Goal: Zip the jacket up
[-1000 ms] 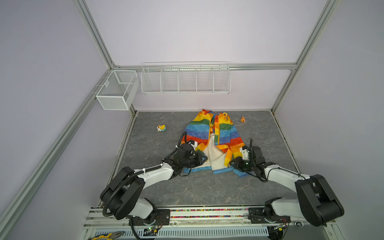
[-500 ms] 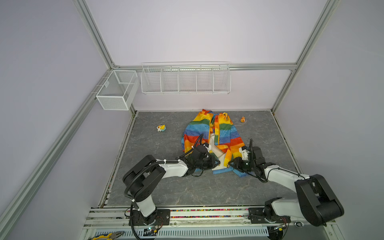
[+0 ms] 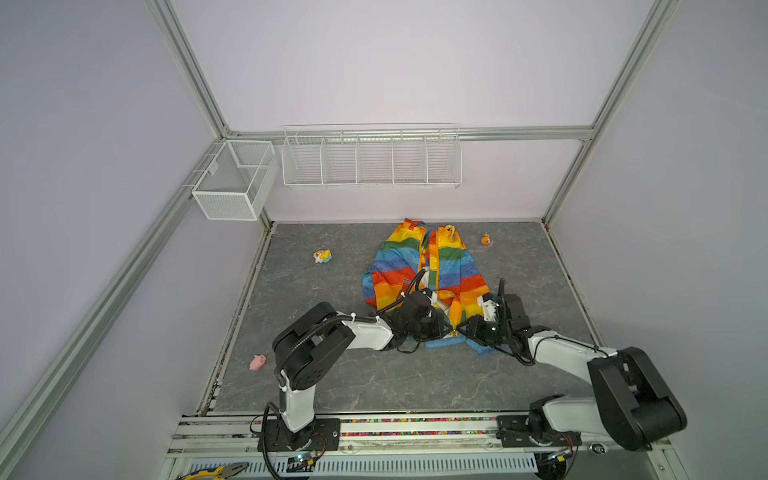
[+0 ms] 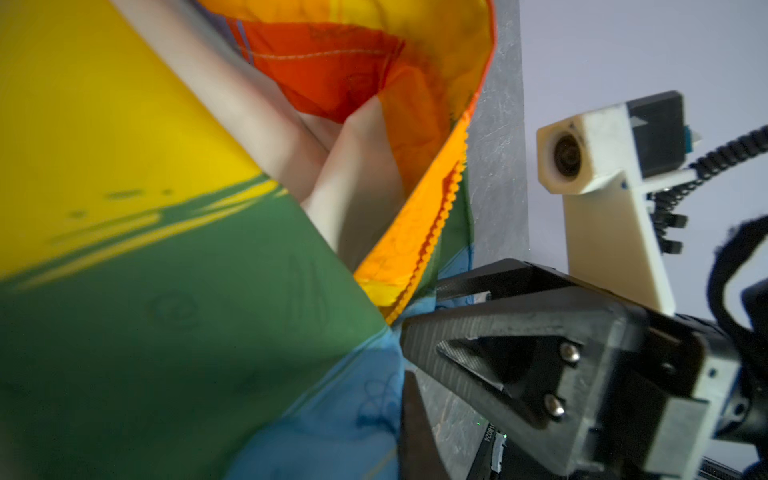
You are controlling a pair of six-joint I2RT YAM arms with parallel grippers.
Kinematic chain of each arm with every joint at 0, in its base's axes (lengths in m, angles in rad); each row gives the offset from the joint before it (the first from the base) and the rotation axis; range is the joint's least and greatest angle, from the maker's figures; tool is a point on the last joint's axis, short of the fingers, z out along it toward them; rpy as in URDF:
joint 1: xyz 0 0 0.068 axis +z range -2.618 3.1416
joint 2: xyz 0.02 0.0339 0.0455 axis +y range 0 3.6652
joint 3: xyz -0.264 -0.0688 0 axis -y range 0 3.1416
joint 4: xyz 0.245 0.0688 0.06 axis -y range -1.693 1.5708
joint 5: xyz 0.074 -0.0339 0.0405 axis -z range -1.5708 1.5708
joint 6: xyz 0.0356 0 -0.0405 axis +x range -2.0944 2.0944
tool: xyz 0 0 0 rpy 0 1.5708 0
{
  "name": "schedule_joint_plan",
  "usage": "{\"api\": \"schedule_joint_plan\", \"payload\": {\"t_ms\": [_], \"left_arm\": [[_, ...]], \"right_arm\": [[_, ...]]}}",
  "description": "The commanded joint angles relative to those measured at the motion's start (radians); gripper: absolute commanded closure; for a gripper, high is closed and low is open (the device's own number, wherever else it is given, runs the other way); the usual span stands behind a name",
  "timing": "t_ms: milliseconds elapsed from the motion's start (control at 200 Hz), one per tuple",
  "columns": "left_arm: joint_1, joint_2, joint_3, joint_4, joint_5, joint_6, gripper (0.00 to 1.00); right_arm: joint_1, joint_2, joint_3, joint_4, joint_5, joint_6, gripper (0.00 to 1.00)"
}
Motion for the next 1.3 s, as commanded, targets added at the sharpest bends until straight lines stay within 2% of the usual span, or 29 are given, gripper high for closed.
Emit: {"api": "schedule_joint_plan", "payload": {"t_ms": [0,885,1295], "left_arm": [[0.000,0.028,0.032,0.018,-0.015,-0.015,1.00],[0.003,0.091,0.006,0.064,-0.018,-0.050,1.00],[0.016,0.075,-0.020,0.088,-0.021,-0.058,1.00]], "right_arm": [[-0.005,0.013,-0.014,0.020,-0.020,-0.003,0.66],[0.004,0.122,-0.010,0.083,-0.084,-0.005,0.73],[0.005,0.133,-0.010,0.096,-0.077,0.002,0.87]]}}
